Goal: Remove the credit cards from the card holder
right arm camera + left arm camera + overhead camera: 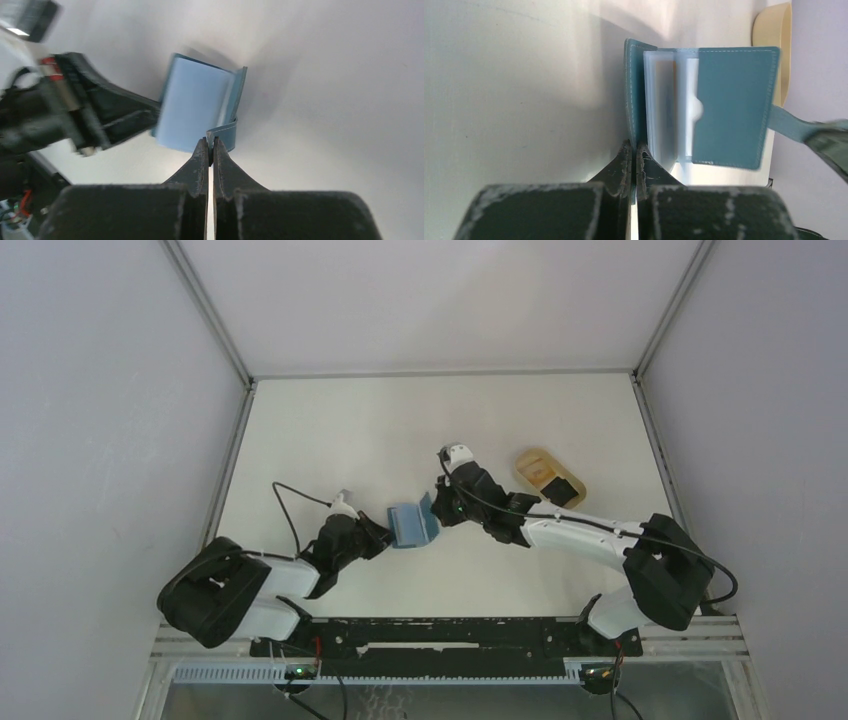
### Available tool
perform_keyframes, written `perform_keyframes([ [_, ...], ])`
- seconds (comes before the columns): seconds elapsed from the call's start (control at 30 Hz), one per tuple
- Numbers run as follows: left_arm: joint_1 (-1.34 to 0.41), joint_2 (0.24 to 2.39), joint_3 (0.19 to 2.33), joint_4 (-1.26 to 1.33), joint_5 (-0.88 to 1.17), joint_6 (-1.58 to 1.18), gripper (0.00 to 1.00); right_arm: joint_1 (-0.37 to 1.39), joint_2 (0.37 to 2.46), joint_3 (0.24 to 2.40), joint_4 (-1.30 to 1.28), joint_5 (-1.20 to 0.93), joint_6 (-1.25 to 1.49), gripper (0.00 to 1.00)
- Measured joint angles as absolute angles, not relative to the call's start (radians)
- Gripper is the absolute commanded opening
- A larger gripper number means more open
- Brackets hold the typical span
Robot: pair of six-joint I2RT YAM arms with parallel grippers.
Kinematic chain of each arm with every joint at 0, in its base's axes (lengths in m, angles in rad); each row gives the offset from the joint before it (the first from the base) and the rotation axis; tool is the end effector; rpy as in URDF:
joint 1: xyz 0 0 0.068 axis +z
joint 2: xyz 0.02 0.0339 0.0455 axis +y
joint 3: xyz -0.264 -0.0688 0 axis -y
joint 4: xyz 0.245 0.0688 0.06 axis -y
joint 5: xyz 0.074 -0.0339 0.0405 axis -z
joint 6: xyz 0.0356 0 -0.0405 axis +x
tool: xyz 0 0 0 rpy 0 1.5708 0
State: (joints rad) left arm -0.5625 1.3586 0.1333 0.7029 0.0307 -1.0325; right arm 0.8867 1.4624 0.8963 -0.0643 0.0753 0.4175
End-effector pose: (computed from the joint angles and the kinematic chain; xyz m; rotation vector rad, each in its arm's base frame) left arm 0.1676 -0.1069 0.1067 -0.5051 2.1957 -0.9563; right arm 0.2036 0.2454 0.2306 -0.4864 2.2224 0.6334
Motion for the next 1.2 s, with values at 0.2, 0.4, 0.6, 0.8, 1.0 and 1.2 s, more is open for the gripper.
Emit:
perform_keyframes([
  [0.2,-0.562,1.253,0.135,0.603,0.027,-1.017,0.00,0.785,1.474,0.805,-0.080,0.082,0.433,0.00],
  [0.4,-0.563,1.100,0.171,0.375,-0.012,-0.958,0.00,0.761,1.531,0.799,-0.099,0.094,0.453,0.55],
  [0.6,-0.562,1.042,0.206,0.243,-0.043,-0.923,0.00,0.822,1.508,0.801,-0.109,0.135,0.424,0.67],
  [0.8,-0.565,1.007,0.233,0.152,-0.057,-0.908,0.00,0.918,1.373,0.807,-0.096,0.195,0.393,0.71],
  [1.0,-0.572,0.971,0.267,0.057,-0.078,-0.889,0.00,0.990,1.310,0.867,-0.053,0.200,0.348,0.72],
  [1.2,-0.585,0.946,0.290,-0.012,-0.095,-0.879,0.00,1.012,1.449,0.971,-0.008,0.147,0.346,0.72],
])
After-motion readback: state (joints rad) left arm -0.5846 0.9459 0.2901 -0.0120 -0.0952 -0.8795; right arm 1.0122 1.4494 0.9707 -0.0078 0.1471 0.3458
